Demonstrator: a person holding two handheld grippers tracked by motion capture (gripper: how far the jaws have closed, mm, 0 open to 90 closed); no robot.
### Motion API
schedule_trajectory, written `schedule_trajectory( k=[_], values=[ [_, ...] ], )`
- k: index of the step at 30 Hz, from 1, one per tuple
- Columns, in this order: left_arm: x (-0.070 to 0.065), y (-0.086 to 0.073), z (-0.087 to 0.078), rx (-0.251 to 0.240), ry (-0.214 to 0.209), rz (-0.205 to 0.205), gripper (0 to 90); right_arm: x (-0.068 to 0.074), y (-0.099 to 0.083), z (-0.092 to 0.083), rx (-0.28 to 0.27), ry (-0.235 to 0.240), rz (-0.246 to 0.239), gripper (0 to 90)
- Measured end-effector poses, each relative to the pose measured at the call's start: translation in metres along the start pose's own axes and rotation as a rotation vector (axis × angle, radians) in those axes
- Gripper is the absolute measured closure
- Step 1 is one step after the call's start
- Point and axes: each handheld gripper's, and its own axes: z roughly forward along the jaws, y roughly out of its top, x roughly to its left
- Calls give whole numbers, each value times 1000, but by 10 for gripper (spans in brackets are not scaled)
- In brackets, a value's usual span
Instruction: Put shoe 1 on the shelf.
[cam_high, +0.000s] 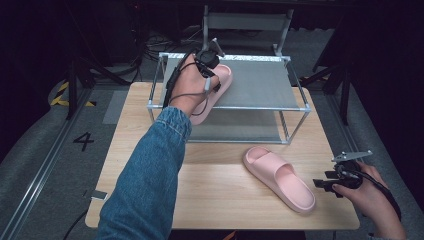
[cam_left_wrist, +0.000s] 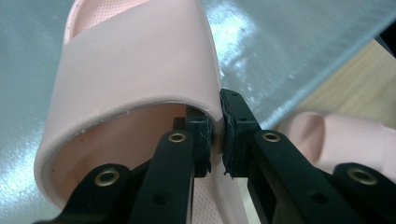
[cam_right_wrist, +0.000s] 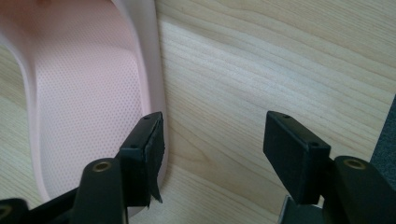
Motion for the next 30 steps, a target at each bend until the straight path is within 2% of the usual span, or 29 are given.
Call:
schedule_trajectory(
  k=[5,8,11,14,15,16,17,19,20,23,27,30],
  values=[
    [8,6,10,-16,26,-36,826,0,0,1,-2,3,-2,393],
    [11,7,15,-7,7,-53,822,0,0,-1,-4,4,-3,393],
    [11,7,16,-6,-1,-40,808,0,-1,-1,-9,5,-2,393],
    [10,6,14,-22,8,-27,708,0,0,-4,-16,8,0,393],
    [10,5,13,-18,9,-25,708,0,0,-4,-16,8,0,393],
    [10,3,10,-25,4,-25,681,0,0,-4,-18,8,-2,392],
    [9,0,5,-42,12,-23,602,1,0,-5,-16,8,-5,392],
    [9,-2,2,-49,18,-19,558,1,0,-5,-20,5,-4,392],
    [10,-6,-5,-62,14,-19,546,2,0,-5,-20,2,-9,391],
    [10,-12,-13,-67,11,-10,532,3,1,-3,-15,8,-7,391],
    [11,-27,-32,-84,-1,12,536,5,1,-2,-11,13,-17,389],
    [12,-34,-38,-80,-3,9,565,6,1,-2,-13,9,-20,389]
  ],
)
